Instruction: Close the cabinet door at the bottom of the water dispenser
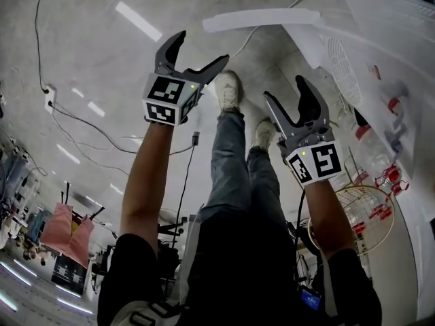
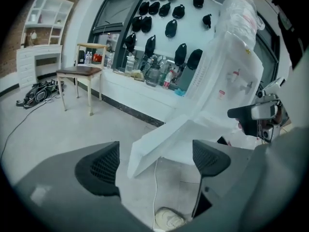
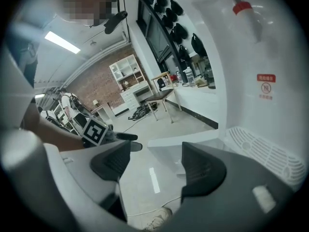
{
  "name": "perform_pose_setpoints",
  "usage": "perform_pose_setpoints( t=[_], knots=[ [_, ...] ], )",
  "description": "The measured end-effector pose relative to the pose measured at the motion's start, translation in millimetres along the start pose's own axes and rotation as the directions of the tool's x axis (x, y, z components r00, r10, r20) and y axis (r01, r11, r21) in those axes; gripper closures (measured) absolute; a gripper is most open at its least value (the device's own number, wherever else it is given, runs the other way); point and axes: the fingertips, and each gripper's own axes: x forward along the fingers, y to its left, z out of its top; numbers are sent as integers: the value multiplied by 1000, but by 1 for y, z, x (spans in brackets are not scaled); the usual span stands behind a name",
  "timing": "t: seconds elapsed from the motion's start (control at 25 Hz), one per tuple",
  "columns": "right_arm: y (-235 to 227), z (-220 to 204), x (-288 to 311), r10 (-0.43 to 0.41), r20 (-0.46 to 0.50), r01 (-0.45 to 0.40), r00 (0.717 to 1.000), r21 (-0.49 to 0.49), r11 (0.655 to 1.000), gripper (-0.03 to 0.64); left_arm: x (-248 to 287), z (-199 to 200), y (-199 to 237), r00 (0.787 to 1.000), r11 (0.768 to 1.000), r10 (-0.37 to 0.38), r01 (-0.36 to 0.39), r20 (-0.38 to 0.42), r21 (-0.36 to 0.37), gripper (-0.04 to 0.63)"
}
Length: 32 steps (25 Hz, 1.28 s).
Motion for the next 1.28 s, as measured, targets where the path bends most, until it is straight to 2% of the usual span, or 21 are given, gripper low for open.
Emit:
perform_pose_setpoints(
  t=[0.08, 0.28, 0.44, 0.8, 1.12, 1.28],
  knots=[
    [-5, 2, 1, -9, 3, 9, 1000, 0, 1000, 287, 5, 5, 11, 1000, 1000, -5, 5, 1, -11, 112],
    [-21, -1, -9, -67, 4, 66, 998, 47, 997, 290, 21, 7, 23, 999, 999, -23, 24, -36, 31, 112],
    [-22, -6, -13, -79, -13, 79, 997, 53, 995, 307, 35, 6, 25, 998, 998, -60, 59, -36, -19, 112],
    [-23, -17, -28, -108, -24, 110, 994, 92, 990, 322, 59, 4, 11, 993, 991, -113, 110, -41, -71, 112],
    [-28, -20, -48, -119, 12, 117, 993, 106, 987, 328, 59, -14, -6, 989, 996, -84, 86, -122, 6, 110],
    [-34, -27, -68, -130, 16, 128, 991, 98, 987, 330, 56, -23, -15, 989, 998, -55, 56, -136, 4, 105]
  ],
)
